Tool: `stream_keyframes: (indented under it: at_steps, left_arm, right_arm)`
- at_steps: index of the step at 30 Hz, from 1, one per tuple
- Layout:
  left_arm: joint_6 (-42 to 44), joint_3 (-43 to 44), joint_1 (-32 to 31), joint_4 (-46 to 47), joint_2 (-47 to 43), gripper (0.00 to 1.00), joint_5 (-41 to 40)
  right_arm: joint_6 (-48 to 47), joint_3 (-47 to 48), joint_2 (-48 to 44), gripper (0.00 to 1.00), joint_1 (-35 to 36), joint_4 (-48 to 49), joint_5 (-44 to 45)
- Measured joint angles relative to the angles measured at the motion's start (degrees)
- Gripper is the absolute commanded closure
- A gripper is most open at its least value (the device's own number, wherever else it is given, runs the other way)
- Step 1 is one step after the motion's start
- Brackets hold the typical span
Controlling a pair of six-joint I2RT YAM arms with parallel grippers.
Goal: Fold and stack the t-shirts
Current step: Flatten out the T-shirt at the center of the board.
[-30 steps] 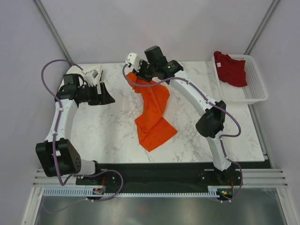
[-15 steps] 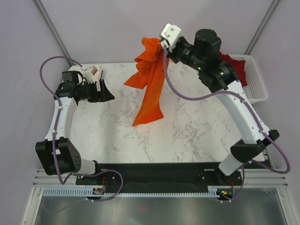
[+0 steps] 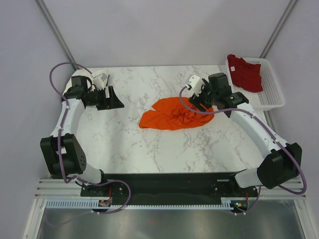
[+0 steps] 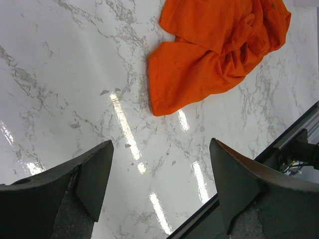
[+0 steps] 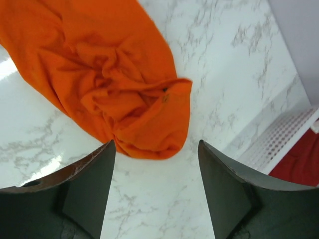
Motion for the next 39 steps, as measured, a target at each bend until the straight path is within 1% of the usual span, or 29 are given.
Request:
stream_keyframes:
  at_steps: [2, 4, 6, 8, 12, 16, 20, 25, 29, 34, 39]
  left_arm:
    - [0.00, 0.00, 0.00, 0.00, 0.63, 0.15, 0.09]
    - [0.00, 0.00, 0.00, -0.04, 0.83, 0.15, 0.09]
    - [0.02, 0.00, 0.00, 0.00, 0.83, 0.15, 0.07]
    - [0.02, -0.02, 0.00, 0.00, 0.81, 0.16, -0.15]
    - [0.07, -1.66, -0.11, 0.33, -0.04, 0.21, -3.89]
    - [0.09, -5.22, -0.15, 0.26, -1.55, 0.22, -7.58]
    - [0.07, -7.85, -0.17, 0.07, -3.80, 0.21, -9.09]
    - [0.09, -8.41, -0.20, 0.24, -5.92, 0.21, -9.57]
    - [0.09, -9.11, -0.20, 0.52, -7.32, 0.21, -10.45]
    - [0.09, -9.70, -0.20, 0.52, -8.04, 0.20, -10.60]
    - [0.09, -9.70, -0.20, 0.59, -8.04, 0.20, -10.64]
  right_arm:
    - [1.16, 3.37, 1.01, 0.26, 0.20, -0.22, -2.80]
    - [2.23, 8.63, 3.82, 0.30, 0.87, 0.83, -5.51]
    - [2.82, 13.00, 7.72, 0.35, 1.92, 2.36, -7.54]
    - [3.15, 16.52, 12.74, 0.36, 3.30, 3.61, -9.07]
    - [3.74, 21.44, 24.26, 0.43, 5.95, 3.82, -10.47]
    - [4.59, 27.32, 34.38, 0.46, 8.31, 2.60, -10.88]
    - [5.09, 33.94, 41.20, 0.50, 10.99, 1.92, -10.73]
    - [5.53, 42.14, 47.19, 0.50, 13.49, 2.03, -10.27]
    - [5.64, 45.99, 51.52, 0.50, 14.73, 2.29, -9.11]
    - [5.92, 48.28, 56.50, 0.51, 15.63, 1.88, -7.50]
    - [6.03, 48.63, 59.17, 0.51, 16.02, 1.29, -6.54]
